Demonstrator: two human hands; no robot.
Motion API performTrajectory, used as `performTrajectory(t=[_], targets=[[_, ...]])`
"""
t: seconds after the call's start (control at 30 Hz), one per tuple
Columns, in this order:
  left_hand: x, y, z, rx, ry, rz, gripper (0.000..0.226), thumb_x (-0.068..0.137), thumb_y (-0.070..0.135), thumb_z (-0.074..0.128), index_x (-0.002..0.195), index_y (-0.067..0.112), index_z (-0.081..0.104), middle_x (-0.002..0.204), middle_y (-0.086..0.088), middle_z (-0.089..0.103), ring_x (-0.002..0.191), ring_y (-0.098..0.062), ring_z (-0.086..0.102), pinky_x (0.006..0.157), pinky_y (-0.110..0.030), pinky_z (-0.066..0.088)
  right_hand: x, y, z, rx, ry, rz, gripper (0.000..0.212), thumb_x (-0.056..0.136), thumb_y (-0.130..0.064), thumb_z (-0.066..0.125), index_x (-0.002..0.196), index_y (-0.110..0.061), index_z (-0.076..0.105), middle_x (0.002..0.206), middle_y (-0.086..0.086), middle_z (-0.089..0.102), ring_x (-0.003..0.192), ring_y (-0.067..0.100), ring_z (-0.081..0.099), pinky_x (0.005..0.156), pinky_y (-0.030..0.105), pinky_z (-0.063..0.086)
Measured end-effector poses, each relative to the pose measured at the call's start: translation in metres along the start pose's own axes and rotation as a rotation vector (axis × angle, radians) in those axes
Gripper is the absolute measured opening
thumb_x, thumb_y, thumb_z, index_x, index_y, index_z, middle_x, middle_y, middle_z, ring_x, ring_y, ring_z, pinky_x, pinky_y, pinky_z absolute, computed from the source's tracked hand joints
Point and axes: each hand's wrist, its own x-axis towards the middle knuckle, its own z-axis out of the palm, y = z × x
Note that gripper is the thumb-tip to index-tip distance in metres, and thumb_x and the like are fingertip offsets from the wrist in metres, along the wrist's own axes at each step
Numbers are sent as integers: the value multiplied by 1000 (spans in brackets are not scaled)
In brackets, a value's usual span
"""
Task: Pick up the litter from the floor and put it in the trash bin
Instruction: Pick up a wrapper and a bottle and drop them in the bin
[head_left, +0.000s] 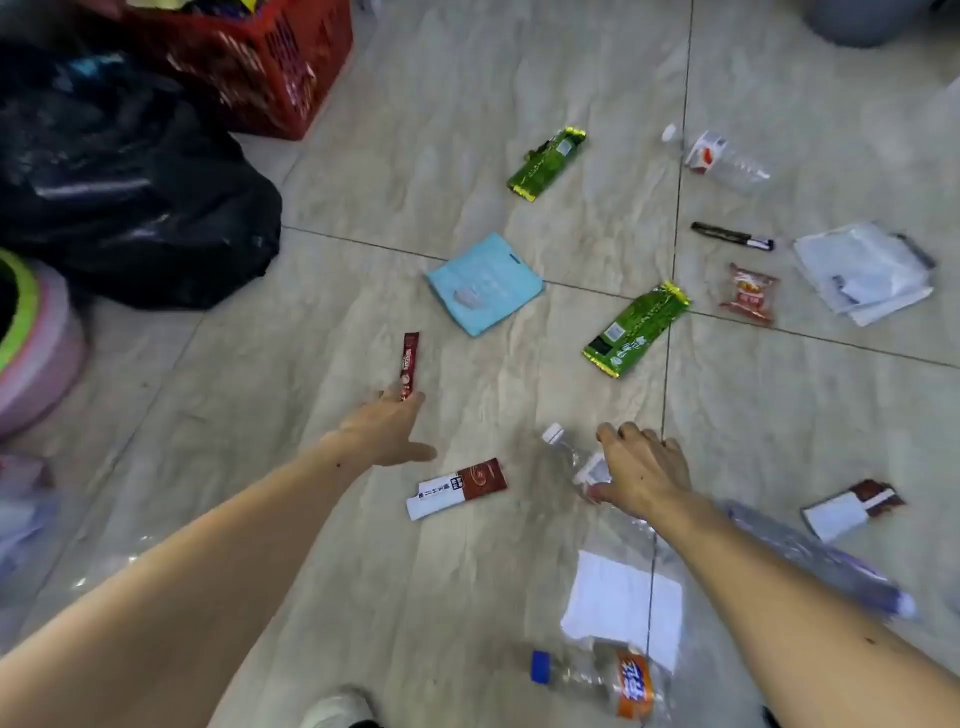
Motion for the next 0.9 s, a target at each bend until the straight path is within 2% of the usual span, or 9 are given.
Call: performTrajectory(t=[0.13,0.27,0.33,0.43,0.5,0.57,0.67,0.77,0.9], targets=[[48,-18,33,27,67,-23,104,76,67,62,152,18,11,159,-22,4,146,-38,14,115,-50,27,34,-10,38,-9,-52,16,75,72,-49,71,132,-23,36,127,5,50,118,27,54,92,39,38],[67,-22,61,48,97,57,103,76,68,61,151,11,18,163,-9,2,148,-25,16,115,-45,30,46,-11,59,-72,-75,11,69,74,-45,70,129,-22,36,121,5,54,112,27,59,86,38,37],[64,-14,73,78,113,159,98,76,68,61,149,12,27,163,-1,10,143,-22,29,113,-43,32,45,-10,64,-67,-65,15,66,77,-43,69,129,-22,36,121,5,55,111,28,59,82,37,37],[46,1,88,34,185,280,87,69,66,68,138,21,42,147,3,39,130,-22,43,108,-40,33,34,-12,71,-27,-56,17,67,77,-43,69,131,-21,34,122,6,54,112,28,58,80,36,37],[35,11,96,19,233,256,96,58,67,73,136,23,40,135,3,43,125,-21,43,102,-40,36,27,-12,74,-18,-61,45,72,76,-46,70,131,-20,33,123,6,52,114,28,56,82,37,38],[26,22,103,60,227,191,111,52,68,77,141,19,31,132,0,39,123,-22,43,97,-40,40,19,-10,77,-41,-92,89,78,73,-50,72,132,-19,33,125,6,51,117,28,54,86,37,40],[20,32,109,129,191,97,117,56,65,78,145,12,24,134,-3,39,124,-23,44,95,-41,42,13,-3,84,-51,-147,154,83,72,-46,77,135,-18,31,129,5,51,120,27,54,93,37,40],[22,36,112,191,188,60,89,75,50,74,140,8,31,132,-7,42,123,-25,45,92,-40,44,10,5,90,-37,-136,177,71,76,-37,71,133,-16,34,125,4,56,116,25,58,87,35,38],[23,40,118,288,208,15,39,95,20,54,130,4,44,127,-13,44,118,-28,48,88,-38,49,11,11,91,0,-106,159,68,78,-40,69,131,-16,35,121,4,58,112,26,60,80,35,36]])
